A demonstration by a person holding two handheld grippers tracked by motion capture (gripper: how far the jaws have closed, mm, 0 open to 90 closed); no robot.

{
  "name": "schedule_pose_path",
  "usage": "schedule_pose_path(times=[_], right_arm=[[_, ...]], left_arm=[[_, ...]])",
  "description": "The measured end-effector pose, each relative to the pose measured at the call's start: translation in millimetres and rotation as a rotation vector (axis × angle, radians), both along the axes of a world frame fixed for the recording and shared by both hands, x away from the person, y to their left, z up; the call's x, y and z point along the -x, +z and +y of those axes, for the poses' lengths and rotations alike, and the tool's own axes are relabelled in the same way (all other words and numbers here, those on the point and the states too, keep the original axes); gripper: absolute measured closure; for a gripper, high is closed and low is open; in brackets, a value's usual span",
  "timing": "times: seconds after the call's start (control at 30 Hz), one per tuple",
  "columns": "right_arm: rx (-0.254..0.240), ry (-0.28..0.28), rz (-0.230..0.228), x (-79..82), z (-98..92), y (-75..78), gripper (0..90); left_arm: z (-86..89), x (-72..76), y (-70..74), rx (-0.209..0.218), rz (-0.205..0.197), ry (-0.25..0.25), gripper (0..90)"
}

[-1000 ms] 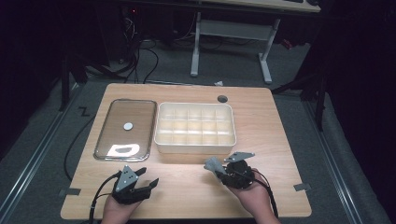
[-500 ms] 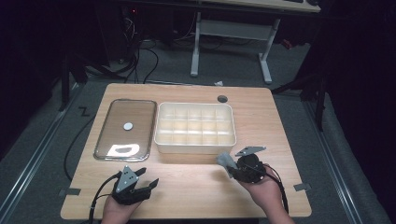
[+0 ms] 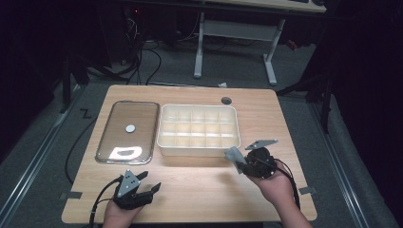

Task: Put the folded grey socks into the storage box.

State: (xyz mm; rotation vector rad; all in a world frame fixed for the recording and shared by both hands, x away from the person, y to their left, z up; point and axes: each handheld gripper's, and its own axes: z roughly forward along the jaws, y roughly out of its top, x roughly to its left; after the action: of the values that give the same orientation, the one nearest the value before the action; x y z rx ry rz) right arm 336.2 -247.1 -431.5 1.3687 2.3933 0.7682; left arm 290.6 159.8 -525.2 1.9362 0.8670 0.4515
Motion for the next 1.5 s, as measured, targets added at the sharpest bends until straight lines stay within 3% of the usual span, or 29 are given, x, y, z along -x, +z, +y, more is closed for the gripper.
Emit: schedule_pose_path(times=[0.27, 0.47, 0.93, 1.5], right_arm=[[0.005, -0.003, 0.009, -18.0, 3.0, 17.9, 69.2], [0.037, 0.009, 0.022, -32.6, 12.6, 26.6, 69.1], [0.05, 0.013, 0.049, -65.6, 25.2, 32.8, 69.1], [0.086, 0.02, 0.072, -88.5, 38.7, 38.0, 69.1]], left_arm=[[0.2, 0.2, -0.4, 0.004, 0.003, -0.001, 35.2], [0.8, 0.0, -0.6, 0.006, 0.009, -0.004, 35.2], [3.9, -1.2, -1.2, 0.015, 0.024, 0.001, 35.0], [6.0, -1.1, -2.5, 0.016, 0.028, 0.004, 35.0]])
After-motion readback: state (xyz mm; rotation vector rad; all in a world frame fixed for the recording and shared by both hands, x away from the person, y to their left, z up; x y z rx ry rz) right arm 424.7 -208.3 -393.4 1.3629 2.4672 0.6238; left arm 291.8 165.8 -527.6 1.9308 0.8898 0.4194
